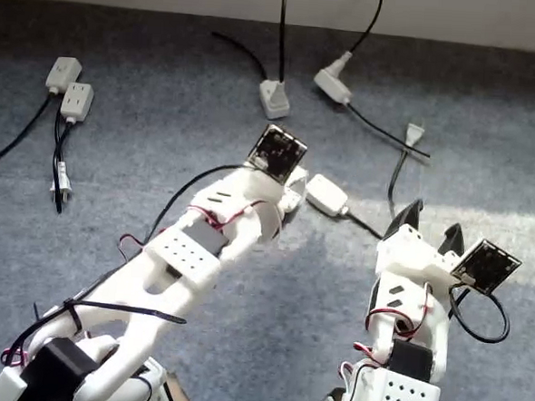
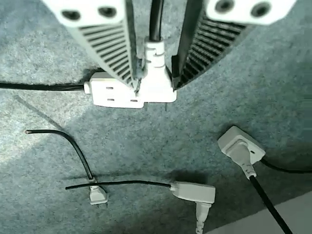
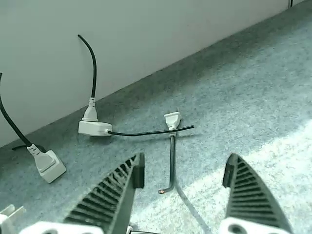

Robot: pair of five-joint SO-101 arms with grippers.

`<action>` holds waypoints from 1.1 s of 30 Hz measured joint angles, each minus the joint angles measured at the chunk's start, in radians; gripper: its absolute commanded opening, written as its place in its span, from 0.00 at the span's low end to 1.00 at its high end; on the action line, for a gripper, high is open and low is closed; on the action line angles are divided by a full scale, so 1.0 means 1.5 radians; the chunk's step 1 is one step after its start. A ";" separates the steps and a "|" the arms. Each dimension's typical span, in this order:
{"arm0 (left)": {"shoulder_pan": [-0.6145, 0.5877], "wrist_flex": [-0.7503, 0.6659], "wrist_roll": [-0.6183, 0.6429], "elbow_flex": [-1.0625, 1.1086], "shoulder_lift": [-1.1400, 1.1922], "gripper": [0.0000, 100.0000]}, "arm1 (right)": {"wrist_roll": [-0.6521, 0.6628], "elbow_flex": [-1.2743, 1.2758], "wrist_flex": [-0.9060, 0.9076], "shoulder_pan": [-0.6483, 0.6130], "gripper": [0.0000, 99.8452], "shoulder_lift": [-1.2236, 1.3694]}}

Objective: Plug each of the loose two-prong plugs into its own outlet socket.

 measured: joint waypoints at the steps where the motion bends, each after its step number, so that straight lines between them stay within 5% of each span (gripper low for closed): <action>1: -0.003 0.020 -0.026 -0.019 0.000 0.01 | 0.000 0.000 0.000 0.000 0.26 0.000; 9: 0.014 0.127 -0.276 -0.139 0.015 0.01 | 0.000 0.001 0.000 0.000 0.26 0.000; 15: 0.032 0.216 -0.488 -0.260 0.164 0.01 | 0.000 0.001 0.000 0.000 0.26 0.000; 33: 0.032 0.726 -0.798 -0.904 0.527 0.01 | 0.000 0.001 0.000 -0.010 0.26 0.000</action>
